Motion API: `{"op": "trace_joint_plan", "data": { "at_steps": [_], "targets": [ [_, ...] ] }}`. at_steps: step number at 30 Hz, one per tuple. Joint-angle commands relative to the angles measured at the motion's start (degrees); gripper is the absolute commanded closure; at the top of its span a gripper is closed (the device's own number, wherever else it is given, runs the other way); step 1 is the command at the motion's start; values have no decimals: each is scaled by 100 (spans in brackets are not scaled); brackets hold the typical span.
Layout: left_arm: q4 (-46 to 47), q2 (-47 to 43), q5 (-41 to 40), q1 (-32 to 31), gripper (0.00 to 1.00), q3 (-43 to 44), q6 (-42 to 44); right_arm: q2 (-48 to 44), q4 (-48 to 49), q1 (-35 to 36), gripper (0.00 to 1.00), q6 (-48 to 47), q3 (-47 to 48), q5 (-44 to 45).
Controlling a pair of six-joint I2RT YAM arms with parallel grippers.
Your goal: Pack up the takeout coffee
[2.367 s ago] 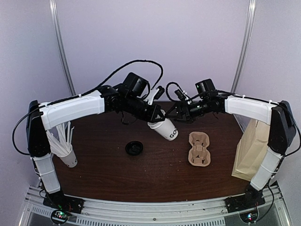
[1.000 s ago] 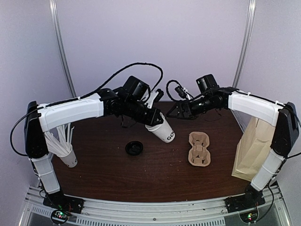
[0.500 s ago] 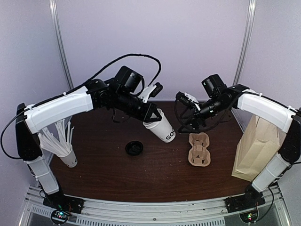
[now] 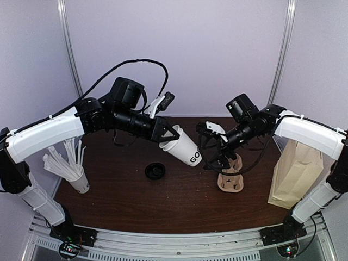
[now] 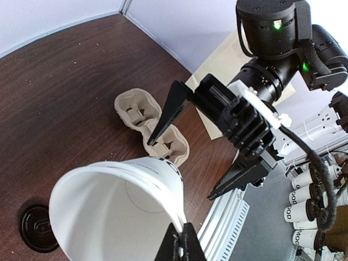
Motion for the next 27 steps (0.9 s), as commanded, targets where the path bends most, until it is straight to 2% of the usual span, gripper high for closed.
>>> {"op": "trace_joint_plan", "data": {
  "at_steps": [1,10,18,27],
  "targets": [
    [676,-284,171,46,100,-234,-227,-40,-133,228,0,-59,115,-7],
    [993,-498,198,70,100,-499,-535,220,423,344,0,709,110,335],
    [1156,-491,280,72,100,-562,-706,254,404,352,8,678,168,57],
    [1138,-391,331,74,100,-484,-735,198,402,361,10,697,146,-16]
  ]
}}
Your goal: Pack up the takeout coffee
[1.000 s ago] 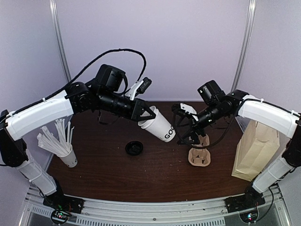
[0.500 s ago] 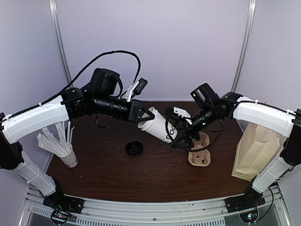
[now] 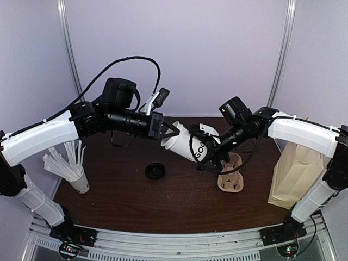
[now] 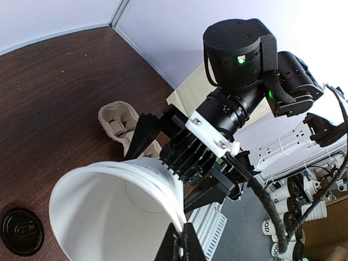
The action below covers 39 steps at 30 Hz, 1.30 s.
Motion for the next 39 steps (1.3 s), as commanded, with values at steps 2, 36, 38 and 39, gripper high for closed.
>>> {"op": "trace_joint_plan", "data": {
  "at_steps": [2,36,38,39],
  "targets": [
    [305,43,133,57,100,85,-45,-115,106,50,13,101,139,-149],
    [-1523,-769,-604,663,100,980,868,113,478,39,48,-33,-633,-243],
    [-1736,-781,-654,708,100,1136,977,137,467,38,49,-59,-638,-237],
    [-1822,-786,-674,741,100,1207,1023,153,447,35,50,-80,-634,-246]
  ]
}}
